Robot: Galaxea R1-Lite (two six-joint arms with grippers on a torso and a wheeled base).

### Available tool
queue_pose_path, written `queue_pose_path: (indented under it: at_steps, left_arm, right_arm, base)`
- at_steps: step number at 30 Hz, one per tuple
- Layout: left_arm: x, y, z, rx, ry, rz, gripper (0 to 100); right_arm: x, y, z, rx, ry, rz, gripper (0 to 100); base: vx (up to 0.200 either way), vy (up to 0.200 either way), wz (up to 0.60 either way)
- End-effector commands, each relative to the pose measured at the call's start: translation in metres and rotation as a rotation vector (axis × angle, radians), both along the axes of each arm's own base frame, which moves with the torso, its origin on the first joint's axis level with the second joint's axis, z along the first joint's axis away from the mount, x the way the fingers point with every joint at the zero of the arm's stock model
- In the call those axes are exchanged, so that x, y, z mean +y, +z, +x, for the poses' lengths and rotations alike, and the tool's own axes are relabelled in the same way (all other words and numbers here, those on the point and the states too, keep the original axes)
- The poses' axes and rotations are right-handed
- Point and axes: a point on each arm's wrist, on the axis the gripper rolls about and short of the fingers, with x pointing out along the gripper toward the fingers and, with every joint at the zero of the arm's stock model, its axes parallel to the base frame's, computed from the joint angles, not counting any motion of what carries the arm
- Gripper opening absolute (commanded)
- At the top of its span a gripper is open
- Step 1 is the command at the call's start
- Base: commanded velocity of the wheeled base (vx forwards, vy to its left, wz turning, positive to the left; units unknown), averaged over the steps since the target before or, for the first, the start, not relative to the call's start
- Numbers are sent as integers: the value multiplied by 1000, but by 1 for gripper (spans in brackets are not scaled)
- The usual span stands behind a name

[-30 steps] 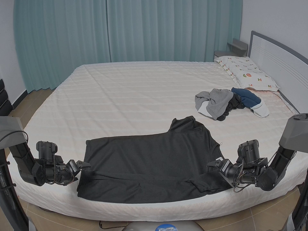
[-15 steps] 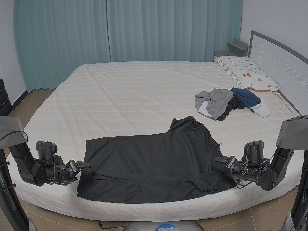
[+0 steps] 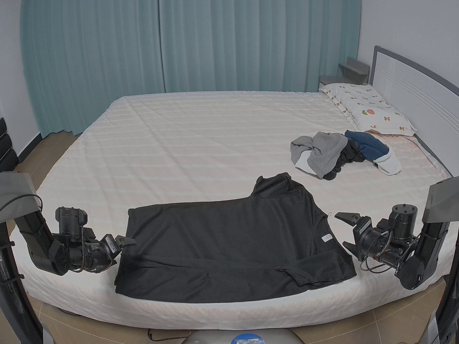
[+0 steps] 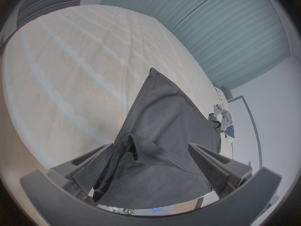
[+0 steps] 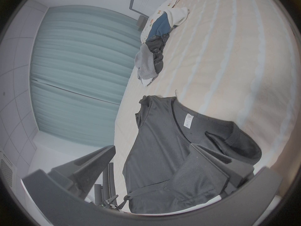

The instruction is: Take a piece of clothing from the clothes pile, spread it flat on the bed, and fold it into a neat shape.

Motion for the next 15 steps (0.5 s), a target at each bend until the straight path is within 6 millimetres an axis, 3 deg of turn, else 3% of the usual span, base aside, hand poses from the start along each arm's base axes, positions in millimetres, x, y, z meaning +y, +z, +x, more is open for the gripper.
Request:
queue_pose_path:
  at_steps: [1, 5, 15]
  left_arm:
    - [-7, -1, 6, -1, 8, 1, 100]
    - [-18, 17, 4, -40, 57, -86, 100]
    - [-16, 16, -5, -64, 63, -106, 100]
  right_arm:
    - [-8, -29, -9, 100, -14, -1, 100]
    - [-8, -37, -8, 121, -4, 8, 100]
    - [-10, -34, -7, 118, -20, 32, 100]
  base:
    - [0, 0, 0]
    - [0, 0, 0]
    - [0, 0, 0]
